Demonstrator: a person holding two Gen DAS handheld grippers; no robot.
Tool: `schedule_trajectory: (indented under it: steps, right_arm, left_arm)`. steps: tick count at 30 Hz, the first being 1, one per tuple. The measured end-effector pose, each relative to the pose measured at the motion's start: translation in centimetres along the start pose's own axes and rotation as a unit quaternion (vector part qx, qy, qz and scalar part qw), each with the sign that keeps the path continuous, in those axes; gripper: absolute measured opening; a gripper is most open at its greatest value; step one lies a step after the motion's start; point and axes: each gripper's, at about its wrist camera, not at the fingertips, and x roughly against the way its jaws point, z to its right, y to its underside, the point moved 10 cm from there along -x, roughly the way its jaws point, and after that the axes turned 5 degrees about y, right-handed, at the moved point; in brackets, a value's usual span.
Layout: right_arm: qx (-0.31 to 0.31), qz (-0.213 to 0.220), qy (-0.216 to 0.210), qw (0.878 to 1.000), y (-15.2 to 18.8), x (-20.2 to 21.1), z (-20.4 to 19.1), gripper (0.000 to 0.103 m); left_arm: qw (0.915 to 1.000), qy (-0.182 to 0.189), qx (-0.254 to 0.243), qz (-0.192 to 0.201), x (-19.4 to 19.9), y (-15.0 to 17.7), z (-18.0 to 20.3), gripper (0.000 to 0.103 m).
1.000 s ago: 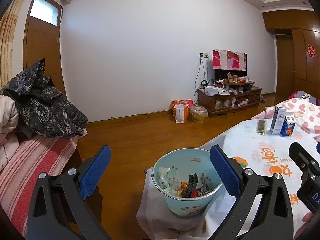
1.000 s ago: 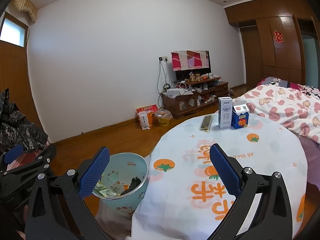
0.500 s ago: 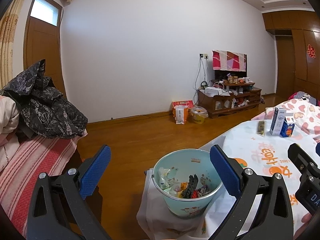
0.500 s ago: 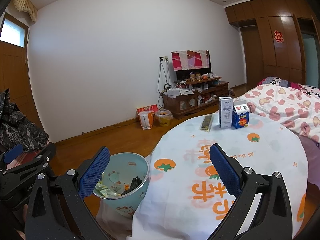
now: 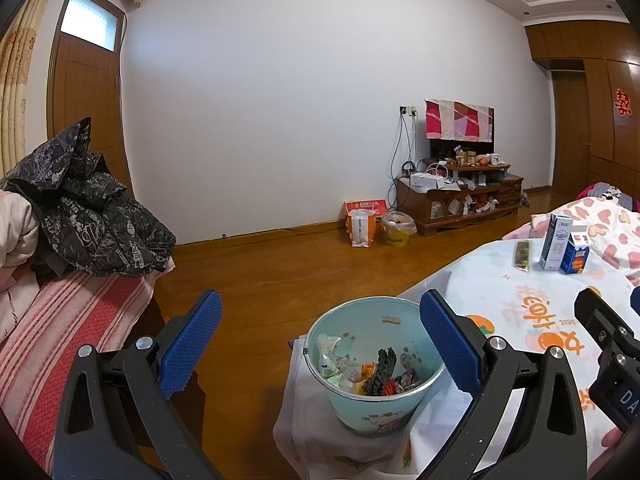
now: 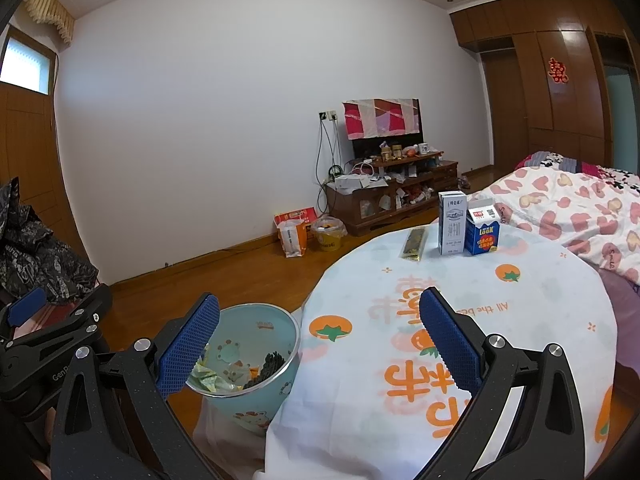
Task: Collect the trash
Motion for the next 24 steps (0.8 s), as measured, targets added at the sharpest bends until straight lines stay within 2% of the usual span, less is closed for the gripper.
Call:
schedule_trajectory:
  steps: [24]
  right_arm:
    - [-0.006, -0.012, 0.002, 1.0, 0.7, -0.5, 0.4, 0.098]
  left_arm:
    - [0.9995, 0.011, 0.0, -0.03, -1.2, 1.4, 0.2, 0.093]
